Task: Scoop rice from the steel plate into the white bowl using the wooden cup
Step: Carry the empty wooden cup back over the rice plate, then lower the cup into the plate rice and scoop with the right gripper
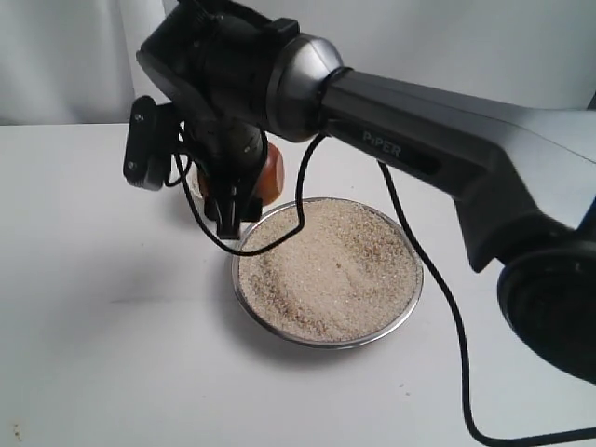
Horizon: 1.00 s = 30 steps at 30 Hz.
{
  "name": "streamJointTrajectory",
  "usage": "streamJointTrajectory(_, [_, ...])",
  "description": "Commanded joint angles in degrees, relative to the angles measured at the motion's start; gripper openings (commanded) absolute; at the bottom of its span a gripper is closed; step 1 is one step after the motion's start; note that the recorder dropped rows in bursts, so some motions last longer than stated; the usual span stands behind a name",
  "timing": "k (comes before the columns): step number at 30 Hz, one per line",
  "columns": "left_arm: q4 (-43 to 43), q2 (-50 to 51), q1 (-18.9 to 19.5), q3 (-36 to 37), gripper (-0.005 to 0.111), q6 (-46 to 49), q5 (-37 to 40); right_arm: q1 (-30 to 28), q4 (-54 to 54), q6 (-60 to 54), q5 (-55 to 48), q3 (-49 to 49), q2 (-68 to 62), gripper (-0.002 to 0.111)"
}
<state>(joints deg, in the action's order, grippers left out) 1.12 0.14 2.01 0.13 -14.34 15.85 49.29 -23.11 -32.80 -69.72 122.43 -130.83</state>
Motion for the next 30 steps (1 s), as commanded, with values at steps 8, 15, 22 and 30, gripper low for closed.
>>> streamJointTrajectory(8, [-0.09,-0.14,-0.27,-0.13,0.0,-0.22,-0.57,0.13,0.54,-1.0,-0.25,-10.26,0.61,0.0])
streamJointTrajectory(15, [-0.09,-0.14,-0.27,-0.13,0.0,-0.22,-0.57,-0.09,1.91,-1.69,0.18,-14.92,0.43,0.0])
streamJointTrajectory(22, [-0.09,-0.14,-0.27,-0.13,0.0,-0.22,-0.57,-0.21,-2.07,-1.69,-0.25,-18.04,0.43,0.0])
streamJointTrajectory(30, [-0.09,-0.14,-0.27,-0.13,0.0,-0.22,-0.57,-2.43,-5.61,-0.08,-0.25,-20.7,0.43,0.0])
